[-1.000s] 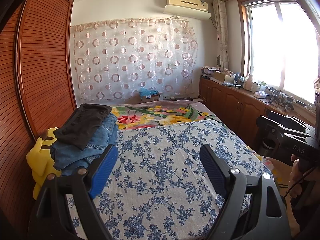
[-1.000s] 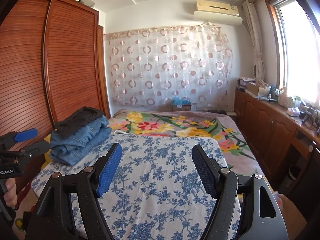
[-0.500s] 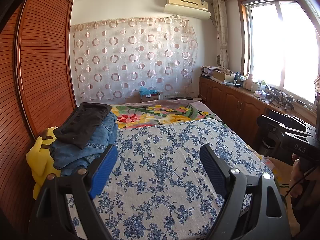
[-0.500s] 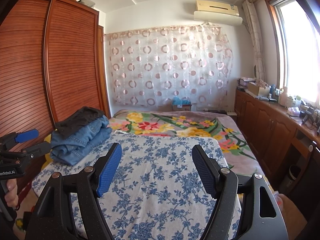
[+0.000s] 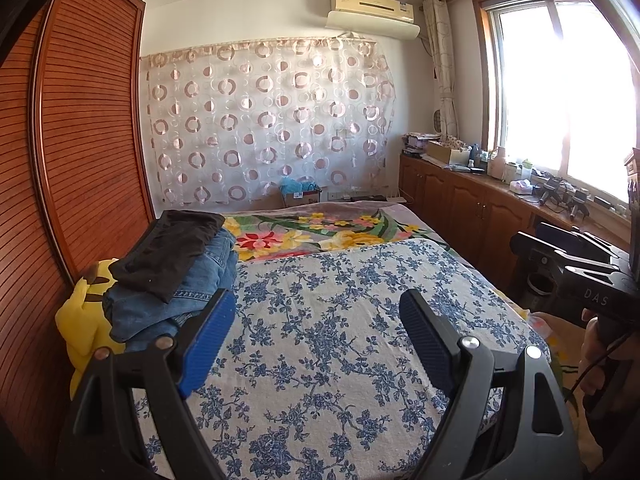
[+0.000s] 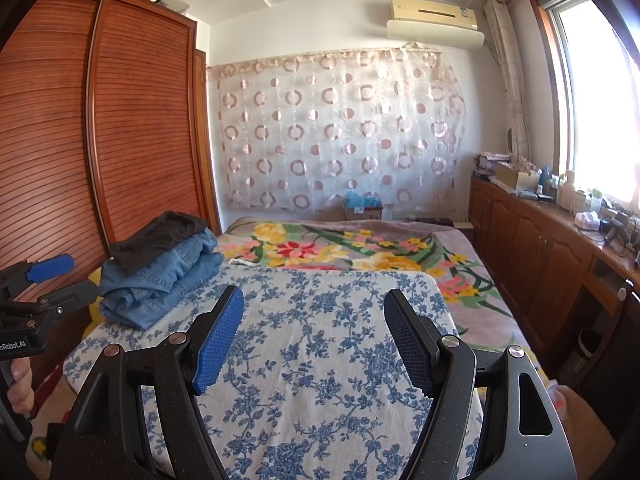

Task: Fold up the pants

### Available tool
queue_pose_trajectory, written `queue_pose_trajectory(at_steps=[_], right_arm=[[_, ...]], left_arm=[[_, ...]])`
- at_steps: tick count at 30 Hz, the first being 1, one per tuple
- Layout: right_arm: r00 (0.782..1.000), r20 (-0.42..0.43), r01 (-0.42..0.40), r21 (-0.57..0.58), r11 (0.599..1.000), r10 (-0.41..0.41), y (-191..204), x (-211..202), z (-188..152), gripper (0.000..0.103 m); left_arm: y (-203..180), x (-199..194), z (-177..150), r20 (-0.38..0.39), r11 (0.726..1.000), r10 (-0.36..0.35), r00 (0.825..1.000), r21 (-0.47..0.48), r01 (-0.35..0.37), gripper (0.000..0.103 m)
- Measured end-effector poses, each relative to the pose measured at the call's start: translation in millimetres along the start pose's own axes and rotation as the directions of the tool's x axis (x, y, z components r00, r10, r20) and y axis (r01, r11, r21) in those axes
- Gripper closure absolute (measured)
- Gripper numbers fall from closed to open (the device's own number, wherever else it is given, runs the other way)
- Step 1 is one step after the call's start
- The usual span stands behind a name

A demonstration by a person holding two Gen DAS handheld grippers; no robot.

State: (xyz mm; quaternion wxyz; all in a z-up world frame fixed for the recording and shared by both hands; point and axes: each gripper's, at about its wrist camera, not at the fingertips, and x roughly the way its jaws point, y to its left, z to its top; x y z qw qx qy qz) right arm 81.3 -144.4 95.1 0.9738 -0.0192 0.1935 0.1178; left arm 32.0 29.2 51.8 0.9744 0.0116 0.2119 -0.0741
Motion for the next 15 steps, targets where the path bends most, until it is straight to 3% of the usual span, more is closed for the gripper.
queue_pose_trajectory(at_steps=[15], right_arm=[[1.000,-0.001,0.001,-0.002,1.000,-0.001,0.2,-0.4,0.4,0.029]], left_arm=[[-1.3,0.1,-0.3,0.001,1.000,0.000,1.000,-0.001,0.000,0.018]])
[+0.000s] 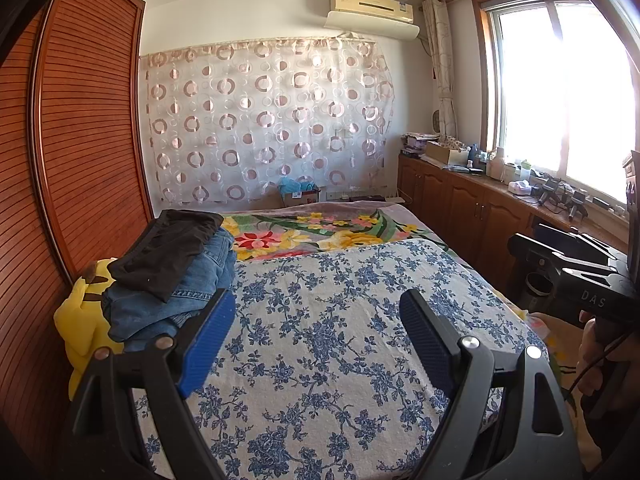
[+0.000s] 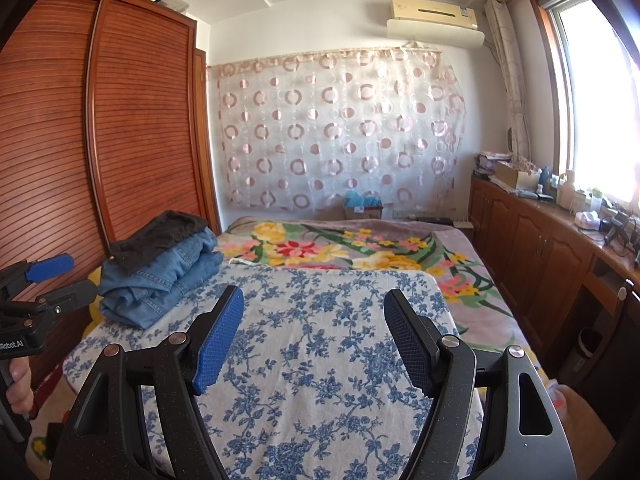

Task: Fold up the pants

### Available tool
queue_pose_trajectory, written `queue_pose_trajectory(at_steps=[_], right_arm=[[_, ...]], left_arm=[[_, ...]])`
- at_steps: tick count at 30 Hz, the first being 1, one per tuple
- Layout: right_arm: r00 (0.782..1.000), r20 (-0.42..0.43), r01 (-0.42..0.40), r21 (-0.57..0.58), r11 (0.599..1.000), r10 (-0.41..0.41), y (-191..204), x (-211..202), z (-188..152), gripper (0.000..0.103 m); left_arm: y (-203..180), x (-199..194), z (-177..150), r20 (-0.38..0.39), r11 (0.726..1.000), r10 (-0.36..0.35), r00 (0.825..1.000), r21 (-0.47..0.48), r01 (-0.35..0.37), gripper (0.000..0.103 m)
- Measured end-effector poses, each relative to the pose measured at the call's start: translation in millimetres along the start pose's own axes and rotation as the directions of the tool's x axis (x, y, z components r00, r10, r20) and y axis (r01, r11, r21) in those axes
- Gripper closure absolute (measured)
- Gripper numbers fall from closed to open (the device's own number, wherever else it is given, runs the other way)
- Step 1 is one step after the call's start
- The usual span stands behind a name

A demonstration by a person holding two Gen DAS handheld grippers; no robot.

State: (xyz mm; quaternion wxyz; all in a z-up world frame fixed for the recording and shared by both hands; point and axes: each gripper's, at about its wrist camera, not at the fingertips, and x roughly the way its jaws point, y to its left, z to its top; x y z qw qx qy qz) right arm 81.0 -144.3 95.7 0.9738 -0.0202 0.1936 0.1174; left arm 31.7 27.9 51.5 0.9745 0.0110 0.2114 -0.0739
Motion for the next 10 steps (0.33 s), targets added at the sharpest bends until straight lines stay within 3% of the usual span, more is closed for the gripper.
queue_pose_trajectory(at_steps=[10], right_arm=[[1.000,-0.001,0.001,0.000,1.000,-0.001,-0.3,-0.2,0.4,0.029]], left_arm=[[0.0,0.0,-0.3,-0.002,1.000,-0.001,1.000,-0.002,0.001,0.018]])
